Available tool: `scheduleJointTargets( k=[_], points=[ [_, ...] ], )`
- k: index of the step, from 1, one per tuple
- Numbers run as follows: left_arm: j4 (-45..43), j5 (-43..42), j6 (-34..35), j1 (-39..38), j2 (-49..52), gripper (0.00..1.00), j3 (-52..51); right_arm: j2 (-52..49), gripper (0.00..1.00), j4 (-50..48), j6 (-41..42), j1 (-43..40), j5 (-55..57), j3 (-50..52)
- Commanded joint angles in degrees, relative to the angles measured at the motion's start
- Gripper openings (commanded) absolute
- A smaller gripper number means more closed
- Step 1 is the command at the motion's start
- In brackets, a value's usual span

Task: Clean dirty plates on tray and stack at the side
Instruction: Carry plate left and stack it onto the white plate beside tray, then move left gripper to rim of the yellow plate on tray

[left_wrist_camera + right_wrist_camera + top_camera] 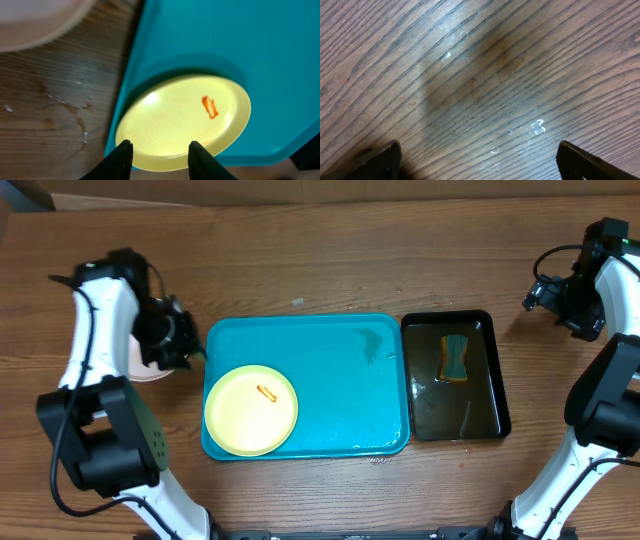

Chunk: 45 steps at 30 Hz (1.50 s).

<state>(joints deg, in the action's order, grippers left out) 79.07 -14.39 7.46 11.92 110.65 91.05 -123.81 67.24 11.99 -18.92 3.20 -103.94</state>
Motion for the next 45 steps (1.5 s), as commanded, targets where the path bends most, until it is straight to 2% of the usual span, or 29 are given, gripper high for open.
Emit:
scheduleJointTargets(
  k=[1,7,11,16,17,20,27,34,39,44,45],
  points=[
    [-1.84,0.48,0.39,-2.93,-8.15,0.39,-5.57,1.42,1.0,-0.17,0.24,0.26,0.17,-1.11],
    [-6.45,2.62,6.08,-7.19,-22.8,0.39,-16.59,1.42,1.0,-0.17,0.24,0.26,0.17,-1.11],
    [-8.0,3.54,8.79,-11.8,-29.9,0.43,-22.21,1.42,1.0,-0.17,0.24,0.26,0.17,-1.11],
    [-6.99,18.08,16.9,-16.96,-31.26,0.52,-24.68,1.42,1.0,-0.17,0.24,0.26,0.17,-1.11],
    [-6.6,19.21,18.6,-16.81,-31.28,0.5,-24.92,1.44,1.0,-0.17,0.24,0.26,0.17,-1.11],
    [-5.88,18.82,20.06,-15.76,-31.28,0.44,-25.59,1.42,1.0,-0.17,0.24,0.26,0.17,-1.11],
    [-6.58,18.45,23.96,-14.51,-31.28,0.43,-29.73,1.42,1.0,-0.17,0.24,0.26,0.17,-1.11],
    [-15.67,17.22,28.39,-14.45,-31.26,0.4,-36.33,1.42,1.0,-0.17,0.24,0.26,0.17,-1.11],
    [-22.45,10.64,28.81,-14.45,-31.26,0.38,-40.54,1.42,1.0,-0.17,0.24,0.26,0.17,-1.11],
    [-23.87,11.06,29.49,-14.45,-31.26,0.29,-43.41,1.44,1.0,-0.17,0.24,0.26,0.17,-1.11],
    [-23.89,11.54,29.99,-14.45,-31.26,0.3,-43.43,1.42,1.0,-0.17,0.24,0.26,0.17,-1.11]
  ],
)
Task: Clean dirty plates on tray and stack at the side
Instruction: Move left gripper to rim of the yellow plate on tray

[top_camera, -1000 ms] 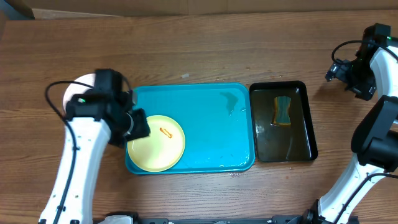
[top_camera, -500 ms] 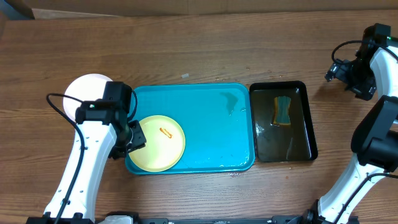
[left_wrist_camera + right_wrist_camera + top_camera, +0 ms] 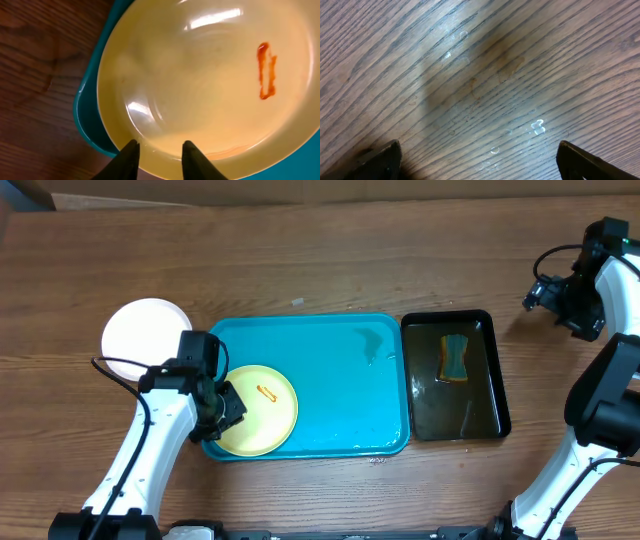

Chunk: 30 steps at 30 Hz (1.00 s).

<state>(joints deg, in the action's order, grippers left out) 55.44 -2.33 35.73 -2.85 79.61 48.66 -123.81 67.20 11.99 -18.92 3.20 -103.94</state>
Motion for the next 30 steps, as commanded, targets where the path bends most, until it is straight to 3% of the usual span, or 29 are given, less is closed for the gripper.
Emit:
scheduleJointTargets(
  k=[1,14,30],
  points=[
    [-0.31,-0.44,1.84,0.33,-0.22,0.3,-1.05,1.44,1.0,-0.13,0.26,0.26,0.17,-1.11],
    [1.4,5.57,3.17,0.33,-0.22,0.3,-2.4,1.44,1.0,-0.13,0.24,0.26,0.17,-1.11],
    [-1.7,5.7,4.2,0.31,-0.22,0.26,-7.28,1.44,1.0,-0.13,0.24,0.26,0.17,-1.11]
  ],
)
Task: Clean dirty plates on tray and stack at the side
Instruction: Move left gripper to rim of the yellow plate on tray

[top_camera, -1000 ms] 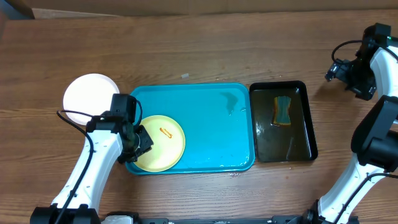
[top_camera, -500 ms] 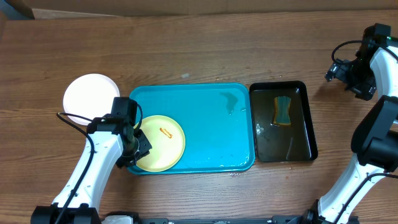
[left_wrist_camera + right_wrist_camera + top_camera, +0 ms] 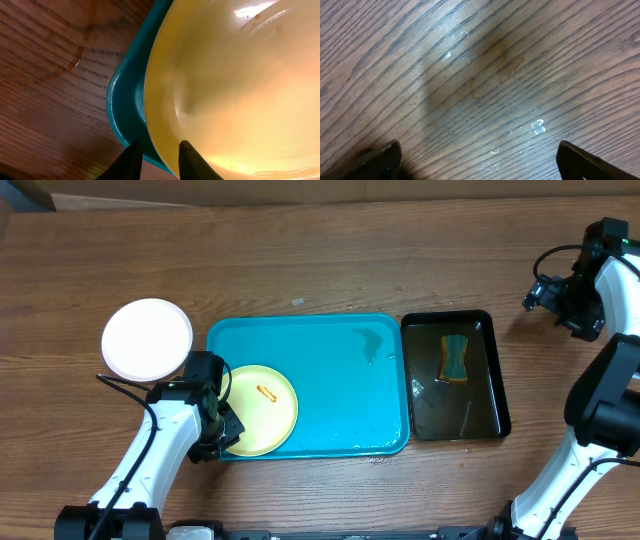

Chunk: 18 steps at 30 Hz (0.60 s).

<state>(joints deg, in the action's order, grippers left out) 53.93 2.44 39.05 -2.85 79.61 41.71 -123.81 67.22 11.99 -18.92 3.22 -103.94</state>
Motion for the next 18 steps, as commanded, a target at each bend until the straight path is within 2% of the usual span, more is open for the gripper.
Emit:
scheduleJointTargets(
  k=[1,11,18],
  points=[
    [-0.07,0.94,0.85,0.31,-0.22,0.26,-0.39,1.44,1.0,-0.15,0.24,0.26,0.15,-1.11],
    [1.88,1.2,0.76,0.26,-0.22,0.26,-0.5,1.42,1.0,-0.15,0.24,0.26,0.15,-1.11],
    [-0.98,0.96,0.87,0.26,-0.22,0.25,-2.91,1.42,1.0,-0.15,0.24,0.26,0.15,-1.11]
  ],
)
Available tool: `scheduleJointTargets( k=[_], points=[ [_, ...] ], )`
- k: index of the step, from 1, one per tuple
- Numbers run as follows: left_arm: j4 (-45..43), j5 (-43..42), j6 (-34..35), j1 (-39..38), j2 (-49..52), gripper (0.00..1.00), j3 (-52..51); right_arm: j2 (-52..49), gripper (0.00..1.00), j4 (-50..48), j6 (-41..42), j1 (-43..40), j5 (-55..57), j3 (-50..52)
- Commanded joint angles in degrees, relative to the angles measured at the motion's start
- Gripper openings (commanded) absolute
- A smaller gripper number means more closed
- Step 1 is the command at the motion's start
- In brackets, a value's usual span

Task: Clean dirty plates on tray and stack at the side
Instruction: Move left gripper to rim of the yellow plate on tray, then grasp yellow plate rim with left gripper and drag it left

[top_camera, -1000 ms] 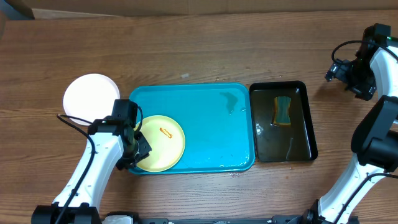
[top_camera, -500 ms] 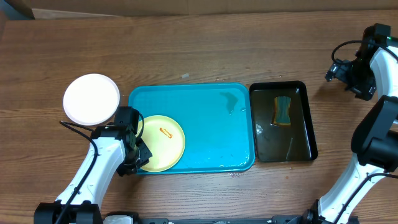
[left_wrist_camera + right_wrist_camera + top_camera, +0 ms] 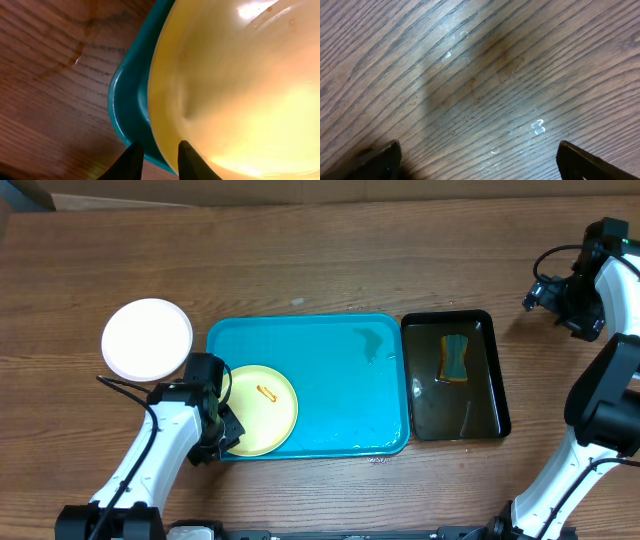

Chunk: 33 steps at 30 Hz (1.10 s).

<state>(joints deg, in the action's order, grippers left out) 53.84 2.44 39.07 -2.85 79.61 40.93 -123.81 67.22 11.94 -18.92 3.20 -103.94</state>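
A yellow plate (image 3: pixel 255 415) with a red smear (image 3: pixel 266 392) lies in the front left corner of the teal tray (image 3: pixel 340 380). My left gripper (image 3: pixel 222 442) is at the plate's front left rim. In the left wrist view its narrow-set fingers (image 3: pixel 159 152) straddle the plate (image 3: pixel 235 75) edge beside the tray rim (image 3: pixel 127 105), closed down on that edge. A clean white plate (image 3: pixel 147 339) rests on the table left of the tray. My right gripper (image 3: pixel 542 292) hangs open over bare wood (image 3: pixel 479 160) at the far right.
A black basin (image 3: pixel 500 380) of dark water stands right of the tray, with a yellow-and-green sponge (image 3: pixel 455 357) in it. Small water drops (image 3: pixel 537 126) dot the wood under the right gripper.
Hardly anything has moved. The left fingers keep the same narrow gap on the yellow plate's rim, and the plate has shifted very slightly in the wrist view. The right arm is unchanged.
My left gripper was over the white plate left of the tray, fingers wider apart. Then it was at the yellow plate's left edge, then lower at its front left rim with the gap narrowed. It sits there now. The right arm stayed still throughout.
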Motion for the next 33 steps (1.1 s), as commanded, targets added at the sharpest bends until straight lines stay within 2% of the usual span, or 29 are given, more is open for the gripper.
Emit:
scheduleJointTargets(
  k=[1,8,16,24,33],
  points=[
    [-1.49,0.96,0.85,0.26,-0.22,0.25,-2.36,1.42,1.0,-0.15,0.28,0.26,0.17,-1.11],
    [-4.92,-2.49,0.55,0.22,-0.22,0.14,-2.64,1.42,1.0,-0.15,0.28,0.26,0.17,-1.11],
    [-13.84,-11.04,-5.53,0.15,-0.22,0.14,-2.62,1.44,1.0,-0.15,0.28,0.26,0.17,-1.11],
    [-17.92,-10.99,-7.02,-3.41,-0.22,0.15,-2.54,1.42,1.0,-0.15,0.28,0.26,0.17,-1.11],
    [-18.38,-10.88,-9.18,-5.6,-0.22,0.15,-1.42,1.44,1.0,-0.15,0.28,0.26,0.17,-1.11]
  ],
)
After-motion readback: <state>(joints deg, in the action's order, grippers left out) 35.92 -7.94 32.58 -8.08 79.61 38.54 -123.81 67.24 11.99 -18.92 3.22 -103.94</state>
